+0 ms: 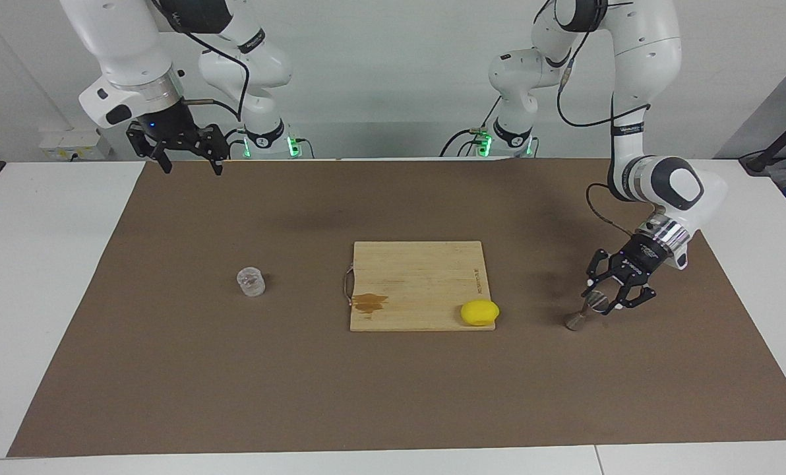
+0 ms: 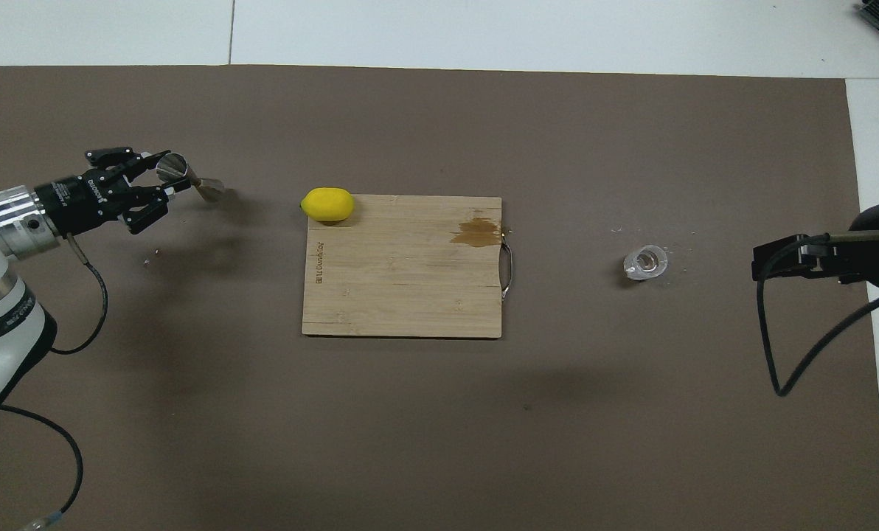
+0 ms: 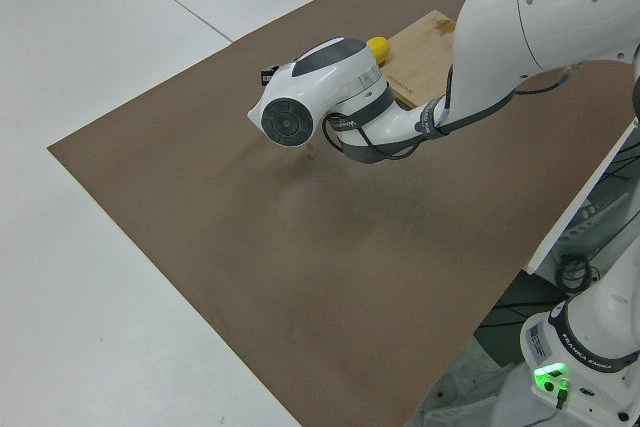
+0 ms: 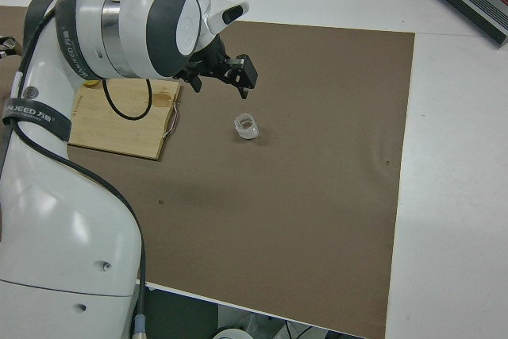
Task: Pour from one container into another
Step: 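Lift the metal cup with the left gripper and carry it over the board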
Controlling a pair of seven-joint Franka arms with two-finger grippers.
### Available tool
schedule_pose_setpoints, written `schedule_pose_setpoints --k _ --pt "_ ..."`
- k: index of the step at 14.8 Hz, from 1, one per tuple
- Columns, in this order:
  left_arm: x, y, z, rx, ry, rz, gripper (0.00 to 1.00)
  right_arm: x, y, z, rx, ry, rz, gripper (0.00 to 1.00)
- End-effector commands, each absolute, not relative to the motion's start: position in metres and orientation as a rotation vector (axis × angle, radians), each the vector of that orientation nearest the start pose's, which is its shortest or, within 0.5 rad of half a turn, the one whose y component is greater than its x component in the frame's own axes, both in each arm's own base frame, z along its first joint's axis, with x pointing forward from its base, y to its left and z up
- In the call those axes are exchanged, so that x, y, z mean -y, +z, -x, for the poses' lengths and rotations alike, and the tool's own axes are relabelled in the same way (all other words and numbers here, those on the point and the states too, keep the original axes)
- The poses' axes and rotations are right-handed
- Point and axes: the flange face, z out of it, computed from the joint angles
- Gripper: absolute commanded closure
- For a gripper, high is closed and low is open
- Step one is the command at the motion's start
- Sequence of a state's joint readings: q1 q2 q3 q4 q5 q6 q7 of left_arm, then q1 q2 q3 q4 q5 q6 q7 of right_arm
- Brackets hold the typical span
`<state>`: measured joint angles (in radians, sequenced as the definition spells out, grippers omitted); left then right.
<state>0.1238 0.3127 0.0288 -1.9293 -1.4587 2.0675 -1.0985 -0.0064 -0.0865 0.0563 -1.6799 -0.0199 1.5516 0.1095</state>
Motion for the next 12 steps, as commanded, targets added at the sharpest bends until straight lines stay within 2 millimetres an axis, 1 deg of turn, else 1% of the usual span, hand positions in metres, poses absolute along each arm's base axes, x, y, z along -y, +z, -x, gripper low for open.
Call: schedule_pose_setpoints --k 1,2,3,5,7,9,10,12 --pt "0.007 0.397 -0.634 -1.694 -0.798 -1.026 1.00 -0.023 0.619 -0.517 -0.102 0.052 3.153 0.00" --pt "0.025 0.410 -0.633 -1.676 -0.823 -1.036 1.00 -0.023 0.619 -0.517 -0.102 0.052 3.153 0.00" --pt "0.053 0.423 -0.631 -1.670 -0.861 -1.039 1.00 -0.023 0.619 -0.517 -0.102 0.052 3.153 0.00" --pt "0.112 0.435 -0.622 -1.659 -0.928 -1.074 1.00 -0.023 0.619 -0.517 -0.102 0.052 3.153 0.00" --pt "0.167 0.434 -0.613 -1.672 -0.897 -1.117 1.00 -0.023 0.619 -0.517 -0.100 0.057 3.153 0.00" --pt "0.214 0.429 -0.602 -1.680 -0.899 -1.090 1.00 -0.023 0.619 -0.517 -0.095 0.059 3.153 0.00" --pt "0.236 0.426 -0.595 -1.692 -0.889 -1.078 1.00 -0.023 0.619 -0.516 -0.090 0.067 3.154 0.00" --pt "0.272 0.415 -0.579 -1.735 -0.846 -1.074 1.00 -0.023 0.619 -0.516 -0.093 0.071 3.154 0.00"
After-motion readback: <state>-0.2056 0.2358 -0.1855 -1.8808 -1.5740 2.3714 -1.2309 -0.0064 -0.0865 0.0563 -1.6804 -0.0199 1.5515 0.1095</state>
